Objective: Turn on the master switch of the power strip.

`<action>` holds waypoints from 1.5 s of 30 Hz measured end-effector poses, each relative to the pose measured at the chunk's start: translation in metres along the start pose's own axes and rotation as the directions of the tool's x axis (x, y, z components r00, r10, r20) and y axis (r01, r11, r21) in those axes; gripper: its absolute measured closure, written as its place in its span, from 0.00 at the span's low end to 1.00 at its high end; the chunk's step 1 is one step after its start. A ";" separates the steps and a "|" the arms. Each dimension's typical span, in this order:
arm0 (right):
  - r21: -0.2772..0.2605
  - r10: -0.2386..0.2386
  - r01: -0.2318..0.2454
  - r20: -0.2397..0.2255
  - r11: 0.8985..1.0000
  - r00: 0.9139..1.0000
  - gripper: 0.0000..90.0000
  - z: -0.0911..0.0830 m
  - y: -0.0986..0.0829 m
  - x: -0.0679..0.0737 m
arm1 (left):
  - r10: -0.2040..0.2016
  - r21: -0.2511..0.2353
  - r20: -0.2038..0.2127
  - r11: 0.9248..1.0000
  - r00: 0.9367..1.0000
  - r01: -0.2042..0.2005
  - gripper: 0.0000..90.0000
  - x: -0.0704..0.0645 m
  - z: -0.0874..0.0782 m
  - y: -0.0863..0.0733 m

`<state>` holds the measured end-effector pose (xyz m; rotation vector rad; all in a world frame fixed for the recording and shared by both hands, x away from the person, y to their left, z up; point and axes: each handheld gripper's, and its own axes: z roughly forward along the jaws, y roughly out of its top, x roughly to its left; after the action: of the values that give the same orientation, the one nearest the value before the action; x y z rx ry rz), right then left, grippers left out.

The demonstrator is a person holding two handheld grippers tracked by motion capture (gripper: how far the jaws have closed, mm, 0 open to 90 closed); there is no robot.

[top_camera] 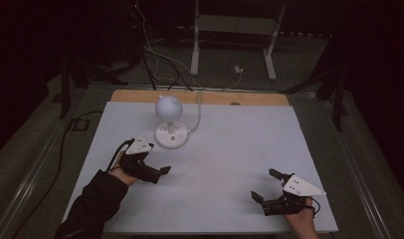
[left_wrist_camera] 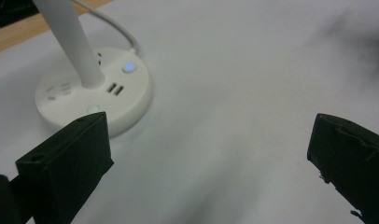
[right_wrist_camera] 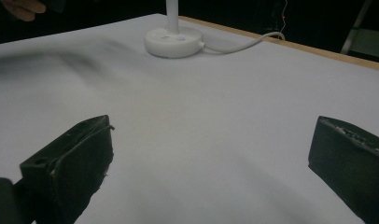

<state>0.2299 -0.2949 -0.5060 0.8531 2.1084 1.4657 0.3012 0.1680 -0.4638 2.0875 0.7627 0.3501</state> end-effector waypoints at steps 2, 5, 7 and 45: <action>0.001 0.000 0.000 -0.001 1.000 1.000 0.00 0.000 0.000 0.000 | -0.007 -0.002 0.002 1.000 1.000 0.007 0.00 -0.001 -0.002 -0.006; 0.002 0.001 -0.001 -0.002 1.000 1.000 0.00 0.000 0.000 0.000 | -0.019 -0.003 0.005 1.000 1.000 0.019 0.00 -0.003 -0.005 -0.016; 0.003 0.001 -0.001 -0.003 1.000 1.000 0.00 0.000 0.000 0.001 | -0.026 -0.005 0.007 1.000 1.000 0.026 0.00 -0.005 -0.006 -0.022; 0.016 0.009 -0.009 -0.021 1.000 1.000 0.00 0.002 -0.001 0.001 | -0.011 0.025 -0.077 1.000 0.997 0.013 0.00 -0.019 -0.029 -0.098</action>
<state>0.2305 -0.2934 -0.5081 0.8577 2.1368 1.4701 0.2333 0.2180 -0.5256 2.1025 0.8290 0.4179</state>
